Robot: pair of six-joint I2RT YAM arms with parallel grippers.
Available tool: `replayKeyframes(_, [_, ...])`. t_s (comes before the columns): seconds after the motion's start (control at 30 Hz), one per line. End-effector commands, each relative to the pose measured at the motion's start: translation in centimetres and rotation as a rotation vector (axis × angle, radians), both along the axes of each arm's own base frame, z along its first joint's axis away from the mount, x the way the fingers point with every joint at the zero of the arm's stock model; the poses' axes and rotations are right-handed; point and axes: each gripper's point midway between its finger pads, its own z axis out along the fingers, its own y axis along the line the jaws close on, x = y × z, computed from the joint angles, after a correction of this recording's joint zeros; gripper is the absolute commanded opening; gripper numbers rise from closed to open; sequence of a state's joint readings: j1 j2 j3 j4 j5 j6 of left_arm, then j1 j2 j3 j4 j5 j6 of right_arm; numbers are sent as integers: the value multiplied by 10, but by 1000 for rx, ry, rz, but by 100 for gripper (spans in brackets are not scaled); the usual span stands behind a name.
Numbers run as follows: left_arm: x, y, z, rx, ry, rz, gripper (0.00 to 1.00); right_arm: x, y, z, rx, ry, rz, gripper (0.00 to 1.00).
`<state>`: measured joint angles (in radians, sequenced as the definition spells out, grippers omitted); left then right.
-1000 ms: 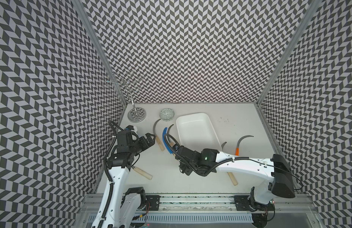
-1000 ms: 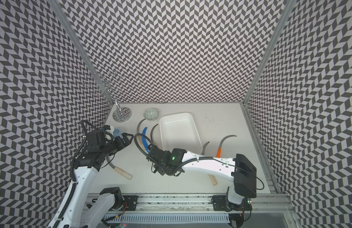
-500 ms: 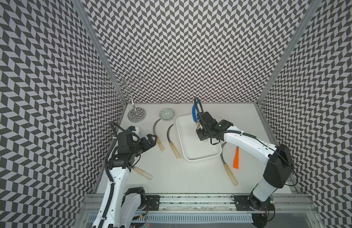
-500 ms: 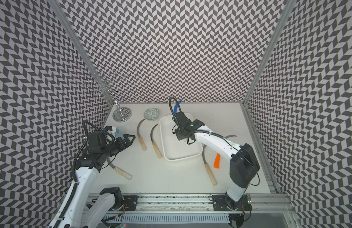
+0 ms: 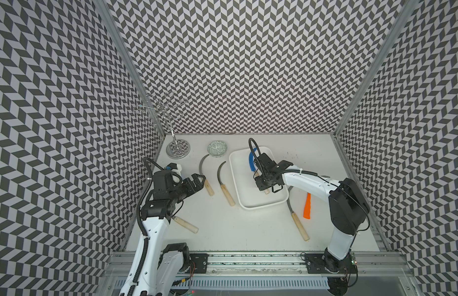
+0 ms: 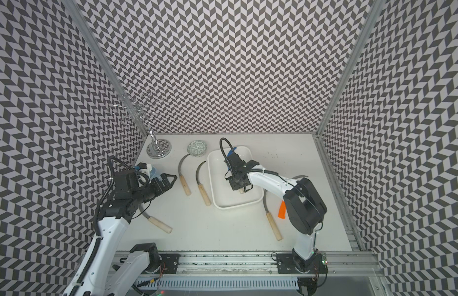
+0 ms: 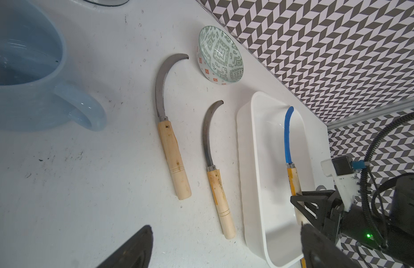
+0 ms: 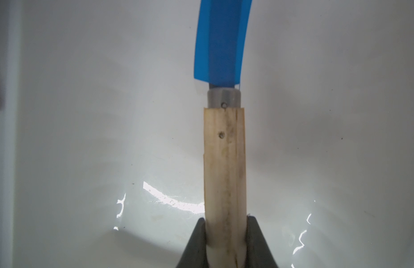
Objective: Put small sickles into storage boxes
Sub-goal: Place the sickle in the storage box.
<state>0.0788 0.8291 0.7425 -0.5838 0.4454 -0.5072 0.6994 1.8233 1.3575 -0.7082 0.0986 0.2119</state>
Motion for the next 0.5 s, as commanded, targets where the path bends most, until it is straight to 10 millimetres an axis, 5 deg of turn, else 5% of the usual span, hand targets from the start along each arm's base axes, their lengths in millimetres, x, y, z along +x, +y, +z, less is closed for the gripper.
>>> replayKeyframes(0.0, [0, -4, 6, -1, -39, -21, 100, 3, 5, -8, 37, 1, -11, 0])
replayKeyframes(0.47, [1, -9, 7, -16, -45, -52, 100, 4, -3, -32, 48, 55, -37, 0])
